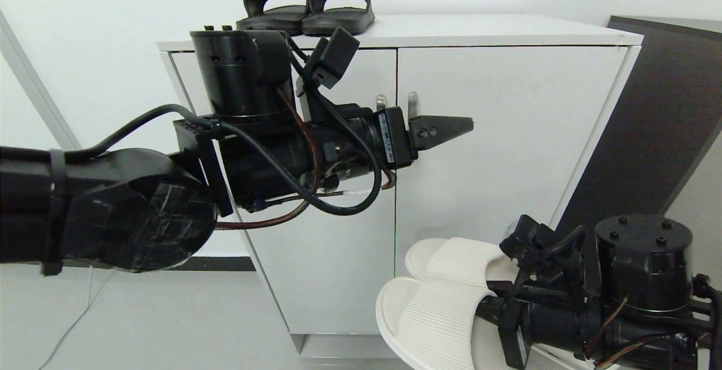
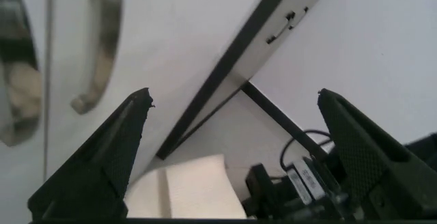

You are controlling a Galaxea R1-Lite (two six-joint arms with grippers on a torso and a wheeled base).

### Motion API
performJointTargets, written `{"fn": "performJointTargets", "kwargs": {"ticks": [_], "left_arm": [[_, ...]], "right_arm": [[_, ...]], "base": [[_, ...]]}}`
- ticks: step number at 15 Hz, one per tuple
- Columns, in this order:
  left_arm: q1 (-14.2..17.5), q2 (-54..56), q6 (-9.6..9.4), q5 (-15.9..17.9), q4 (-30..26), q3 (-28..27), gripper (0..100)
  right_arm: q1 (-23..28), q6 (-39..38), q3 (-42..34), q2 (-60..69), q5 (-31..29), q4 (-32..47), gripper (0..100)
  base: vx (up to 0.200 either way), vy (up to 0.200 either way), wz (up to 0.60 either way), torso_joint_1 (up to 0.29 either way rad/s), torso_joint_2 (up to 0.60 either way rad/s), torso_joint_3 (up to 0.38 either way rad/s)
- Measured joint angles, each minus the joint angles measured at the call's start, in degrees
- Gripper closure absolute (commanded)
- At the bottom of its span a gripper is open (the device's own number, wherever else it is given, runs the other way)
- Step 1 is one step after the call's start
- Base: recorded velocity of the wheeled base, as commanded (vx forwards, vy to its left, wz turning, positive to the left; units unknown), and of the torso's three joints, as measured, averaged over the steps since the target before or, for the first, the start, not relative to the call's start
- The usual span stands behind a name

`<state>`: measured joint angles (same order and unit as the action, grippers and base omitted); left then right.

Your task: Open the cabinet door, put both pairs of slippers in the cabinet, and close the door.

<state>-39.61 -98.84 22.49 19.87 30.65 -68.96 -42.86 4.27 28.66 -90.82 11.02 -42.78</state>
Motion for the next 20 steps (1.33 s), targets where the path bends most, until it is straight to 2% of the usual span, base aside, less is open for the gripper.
{"fn": "performJointTargets", "kwargs": {"ticks": [3, 8, 11, 14, 15, 20], "left_arm": [[1.18, -1.93, -0.63, -3.23, 0.02, -2.39, 0], [2.51, -3.83, -0.85, -3.34, 0.0, -3.75, 0], [2.6, -6.14, -0.84, -5.71, 0.02, -6.17, 0], [2.68, -8.74, -0.82, -6.11, 0.17, -8.52, 0], [2.68, -9.26, -0.84, -6.16, 0.2, -8.79, 100], [2.9, -10.09, -0.9, -6.5, 0.02, -8.27, 100]], "right_arm": [[0.0, 0.02, -0.06, -0.48, 0.01, 0.0, 100], [-0.02, 0.02, -0.09, -1.6, 0.01, -0.05, 100], [-0.51, 0.02, -0.17, -1.88, 0.04, 0.0, 100], [-0.73, 0.09, -0.24, -2.04, 0.01, -0.02, 100], [-0.83, 0.11, -0.27, -2.15, 0.01, -0.02, 100], [-1.05, 0.99, -0.96, -2.95, 0.8, -0.17, 100]], "base": [[0.0, 0.0, 0.0, 0.0, 0.0, 0.0], [0.0, 0.0, 0.0, 0.0, 0.0, 0.0], [0.0, 0.0, 0.0, 0.0, 0.0, 0.0], [0.0, 0.0, 0.0, 0.0, 0.0, 0.0], [0.0, 0.0, 0.0, 0.0, 0.0, 0.0], [0.0, 0.0, 0.0, 0.0, 0.0, 0.0]]}}
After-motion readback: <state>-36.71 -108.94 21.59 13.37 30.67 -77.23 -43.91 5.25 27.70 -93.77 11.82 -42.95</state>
